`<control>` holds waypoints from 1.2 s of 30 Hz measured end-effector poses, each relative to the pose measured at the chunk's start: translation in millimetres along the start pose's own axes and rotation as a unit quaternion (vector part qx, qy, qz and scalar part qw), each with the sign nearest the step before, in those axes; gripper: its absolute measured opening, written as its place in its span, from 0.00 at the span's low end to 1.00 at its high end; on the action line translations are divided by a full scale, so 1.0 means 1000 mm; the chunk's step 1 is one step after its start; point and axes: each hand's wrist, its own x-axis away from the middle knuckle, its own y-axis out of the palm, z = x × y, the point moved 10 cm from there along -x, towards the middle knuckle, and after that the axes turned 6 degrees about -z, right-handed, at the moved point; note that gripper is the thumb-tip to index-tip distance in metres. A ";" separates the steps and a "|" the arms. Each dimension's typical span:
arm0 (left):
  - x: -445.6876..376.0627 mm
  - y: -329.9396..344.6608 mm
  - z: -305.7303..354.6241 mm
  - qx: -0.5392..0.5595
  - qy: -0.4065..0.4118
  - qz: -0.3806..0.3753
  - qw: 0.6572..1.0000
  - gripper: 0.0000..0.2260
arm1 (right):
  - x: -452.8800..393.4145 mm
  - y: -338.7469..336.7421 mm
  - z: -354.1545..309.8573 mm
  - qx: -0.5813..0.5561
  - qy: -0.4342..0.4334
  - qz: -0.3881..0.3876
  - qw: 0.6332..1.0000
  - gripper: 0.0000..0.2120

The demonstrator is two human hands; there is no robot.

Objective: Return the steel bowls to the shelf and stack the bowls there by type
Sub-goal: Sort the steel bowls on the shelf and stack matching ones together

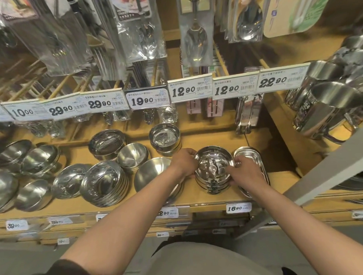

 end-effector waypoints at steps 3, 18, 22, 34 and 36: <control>0.001 0.000 0.003 0.006 0.007 0.004 1.000 0.11 | 0.000 0.000 0.000 -0.001 0.001 -0.003 1.000 0.23; 0.008 0.007 -0.007 0.077 -0.014 -0.018 0.997 0.15 | -0.001 -0.004 -0.007 0.014 0.008 -0.016 1.000 0.27; 0.009 0.007 -0.007 0.071 -0.016 -0.019 0.997 0.15 | 0.001 -0.005 -0.009 0.021 0.002 -0.011 1.000 0.26; 0.005 0.001 0.004 -0.013 0.001 -0.002 1.000 0.13 | 0.006 -0.013 -0.018 0.065 -0.011 0.008 0.998 0.21; 0.005 0.002 0.003 -0.008 0.002 -0.001 1.000 0.13 | 0.008 -0.013 -0.018 0.067 -0.010 0.006 0.998 0.21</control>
